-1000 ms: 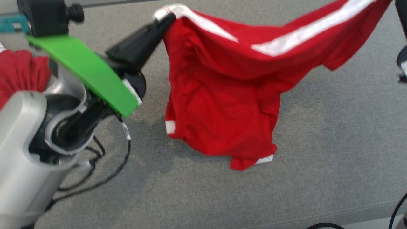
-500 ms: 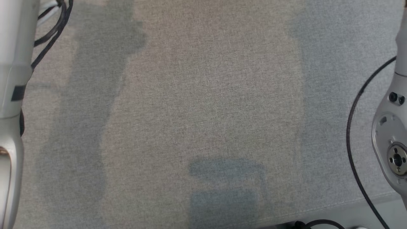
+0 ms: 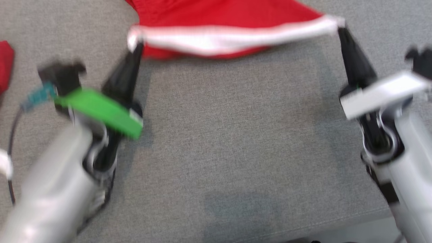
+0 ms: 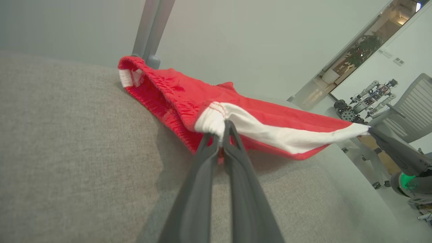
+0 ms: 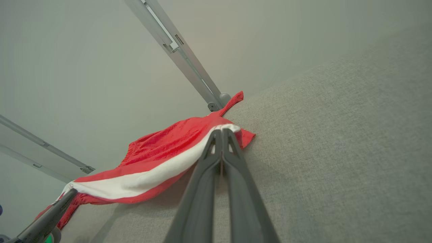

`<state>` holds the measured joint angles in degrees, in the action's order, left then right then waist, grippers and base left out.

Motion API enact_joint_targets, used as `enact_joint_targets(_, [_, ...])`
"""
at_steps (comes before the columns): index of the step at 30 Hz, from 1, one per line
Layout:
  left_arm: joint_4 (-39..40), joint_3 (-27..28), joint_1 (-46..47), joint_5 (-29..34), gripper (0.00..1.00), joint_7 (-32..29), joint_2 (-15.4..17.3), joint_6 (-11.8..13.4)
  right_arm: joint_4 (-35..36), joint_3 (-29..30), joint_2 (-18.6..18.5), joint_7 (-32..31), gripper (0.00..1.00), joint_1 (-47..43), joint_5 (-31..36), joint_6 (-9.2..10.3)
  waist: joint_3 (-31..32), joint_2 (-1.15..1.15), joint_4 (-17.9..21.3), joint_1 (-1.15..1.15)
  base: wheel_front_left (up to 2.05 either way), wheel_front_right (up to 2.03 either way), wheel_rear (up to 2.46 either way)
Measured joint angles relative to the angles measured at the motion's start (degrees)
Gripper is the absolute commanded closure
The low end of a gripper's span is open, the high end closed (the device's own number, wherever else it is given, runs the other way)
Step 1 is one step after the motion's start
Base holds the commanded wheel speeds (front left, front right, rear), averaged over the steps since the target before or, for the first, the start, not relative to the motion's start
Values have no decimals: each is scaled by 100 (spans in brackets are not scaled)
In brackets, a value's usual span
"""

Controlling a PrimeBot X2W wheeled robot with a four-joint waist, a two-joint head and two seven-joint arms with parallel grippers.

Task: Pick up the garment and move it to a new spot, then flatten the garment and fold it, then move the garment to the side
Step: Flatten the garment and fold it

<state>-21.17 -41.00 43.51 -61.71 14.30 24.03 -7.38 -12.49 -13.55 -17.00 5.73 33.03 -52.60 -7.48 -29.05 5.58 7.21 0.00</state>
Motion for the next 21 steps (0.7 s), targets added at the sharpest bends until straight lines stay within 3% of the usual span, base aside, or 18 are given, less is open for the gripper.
enact_joint_targets(3, [583,131,-1118,-69,100,51,196,1,377,-41,-364,157,100,-1008,-330,-1,202,0,-8,0,0,0,0])
enact_joint_targets(8, [1291,241,-2249,305,100,68,225,246,627,108,-681,301,100,-2012,-651,-5,483,2,-48,0,0,0,0])
enact_joint_targets(12, [1606,425,-3487,655,100,67,-107,548,773,276,-934,397,100,-3031,-735,-8,817,2,-141,0,0,0,0])
enact_joint_targets(18, [1998,746,-4638,375,100,67,-653,602,1305,454,-1121,438,100,-4085,-746,-7,1146,2,-211,0,0,0,0])
enact_joint_targets(21, [2316,802,-4889,341,100,67,-694,658,1749,655,-1202,322,100,-4317,-762,-7,1322,3,-234,0,0,0,0])
